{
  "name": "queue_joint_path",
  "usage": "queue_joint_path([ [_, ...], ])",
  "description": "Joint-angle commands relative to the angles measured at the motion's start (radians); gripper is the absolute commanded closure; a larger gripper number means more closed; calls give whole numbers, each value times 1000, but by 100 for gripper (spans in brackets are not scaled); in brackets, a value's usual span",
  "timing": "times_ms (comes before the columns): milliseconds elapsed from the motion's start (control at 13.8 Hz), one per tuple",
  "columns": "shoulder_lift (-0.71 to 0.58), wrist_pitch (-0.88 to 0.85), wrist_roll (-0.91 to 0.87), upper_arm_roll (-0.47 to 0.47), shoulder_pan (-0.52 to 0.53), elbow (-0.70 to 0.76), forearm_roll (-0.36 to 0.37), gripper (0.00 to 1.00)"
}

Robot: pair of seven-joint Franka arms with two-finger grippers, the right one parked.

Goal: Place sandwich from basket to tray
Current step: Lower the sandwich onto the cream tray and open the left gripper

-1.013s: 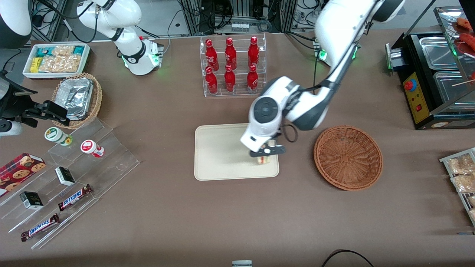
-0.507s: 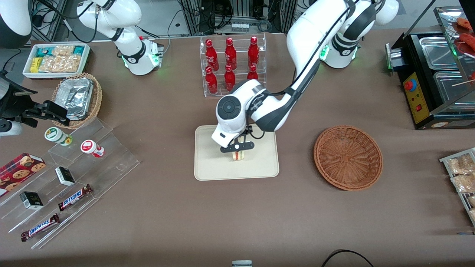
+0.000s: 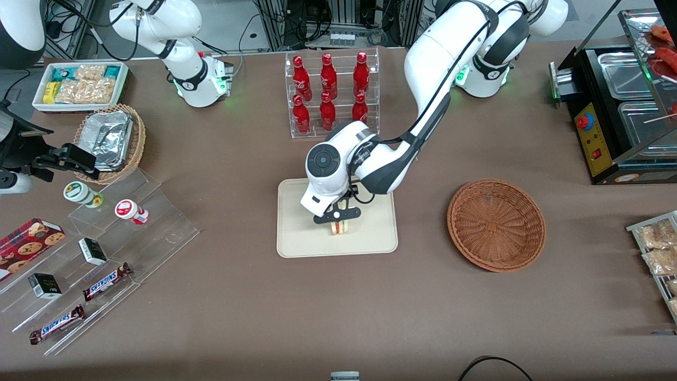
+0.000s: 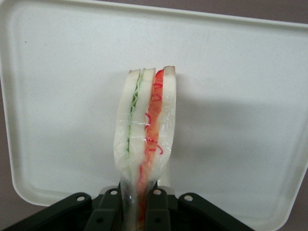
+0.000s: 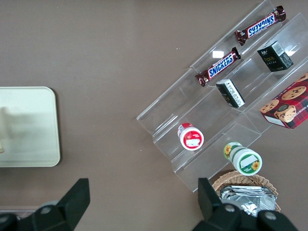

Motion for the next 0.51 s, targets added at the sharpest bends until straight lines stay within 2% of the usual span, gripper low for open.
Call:
queue_joint_path([
  [0, 33, 17, -68, 5, -15, 32, 22, 100],
  [289, 44, 45, -80, 4, -15, 32, 22, 100],
  [362, 45, 51, -88, 4, -15, 32, 22, 87],
  [434, 48, 60, -89, 4, -15, 32, 22, 47],
])
